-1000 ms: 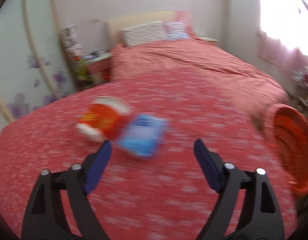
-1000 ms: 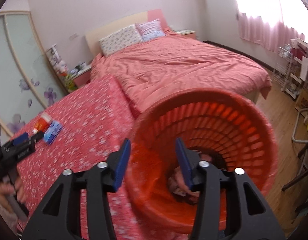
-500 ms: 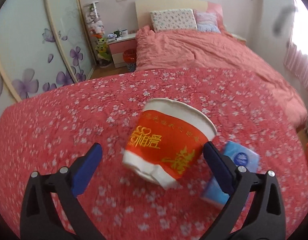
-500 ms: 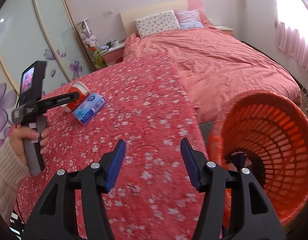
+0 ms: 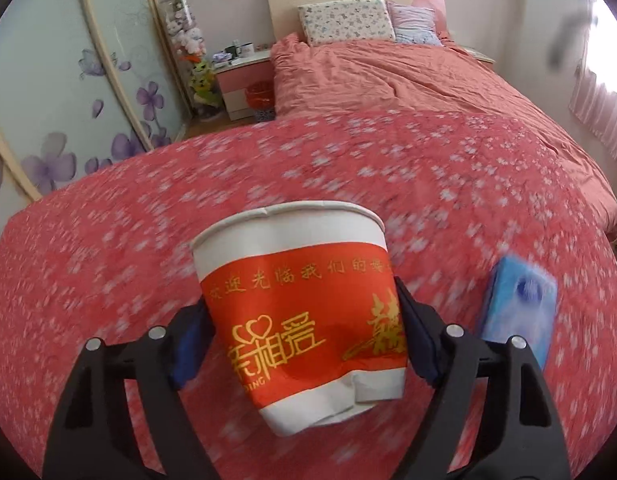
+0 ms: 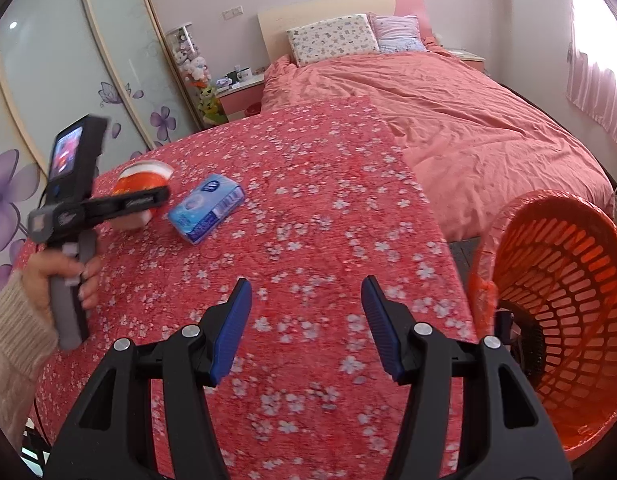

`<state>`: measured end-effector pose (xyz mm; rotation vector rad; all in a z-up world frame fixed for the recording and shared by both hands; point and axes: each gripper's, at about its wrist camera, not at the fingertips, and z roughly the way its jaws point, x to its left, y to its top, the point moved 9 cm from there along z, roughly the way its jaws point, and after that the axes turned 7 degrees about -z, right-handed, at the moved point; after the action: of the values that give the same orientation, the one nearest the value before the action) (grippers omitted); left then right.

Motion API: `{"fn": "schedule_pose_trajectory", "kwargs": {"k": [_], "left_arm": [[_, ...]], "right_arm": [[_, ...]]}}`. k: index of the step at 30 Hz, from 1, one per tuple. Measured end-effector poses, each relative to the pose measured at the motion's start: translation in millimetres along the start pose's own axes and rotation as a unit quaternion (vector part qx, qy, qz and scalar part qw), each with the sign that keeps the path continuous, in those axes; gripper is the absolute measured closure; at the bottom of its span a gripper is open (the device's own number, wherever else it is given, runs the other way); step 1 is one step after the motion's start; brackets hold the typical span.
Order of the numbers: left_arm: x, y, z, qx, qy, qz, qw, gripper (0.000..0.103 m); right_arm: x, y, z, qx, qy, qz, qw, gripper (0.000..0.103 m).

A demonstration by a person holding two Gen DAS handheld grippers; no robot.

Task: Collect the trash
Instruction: 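Grasp the red-and-white paper cup with the left tool while the right tool grasps the blue tissue pack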

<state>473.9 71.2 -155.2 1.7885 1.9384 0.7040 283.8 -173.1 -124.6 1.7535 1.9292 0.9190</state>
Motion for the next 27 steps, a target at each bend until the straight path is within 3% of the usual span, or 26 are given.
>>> {"fn": "schedule_pose_trajectory", "kwargs": {"k": [7, 12, 19, 22, 27], "left_arm": [[68.9, -46.7, -41.8, -0.006, 0.041, -0.021, 0.9989, 0.024], [93.2, -64.3, -48.0, 0.0, 0.036, -0.043, 0.9984, 0.024], [104.5, -74.4, -47.7, 0.01, -0.003, -0.075, 0.9972, 0.025], [106.0, -75.6, -47.7, 0.01, -0.002, -0.074, 0.9972, 0.025], [104.9, -78.8, -49.5, 0.01, -0.003, -0.076, 0.9971, 0.025]], "right_arm": [[40.6, 14.2, 32.6, 0.018, 0.015, 0.002, 1.0, 0.046], [77.9, 38.4, 61.7, 0.021, 0.015, 0.018, 0.999, 0.042], [96.7, 57.5, 97.9, 0.049, -0.029, 0.047, 0.997, 0.041], [96.6, 60.5, 106.2, 0.058, -0.064, 0.054, 0.995, 0.035], [94.0, 57.9, 115.2, 0.07, -0.108, 0.037, 0.991, 0.04]]}}
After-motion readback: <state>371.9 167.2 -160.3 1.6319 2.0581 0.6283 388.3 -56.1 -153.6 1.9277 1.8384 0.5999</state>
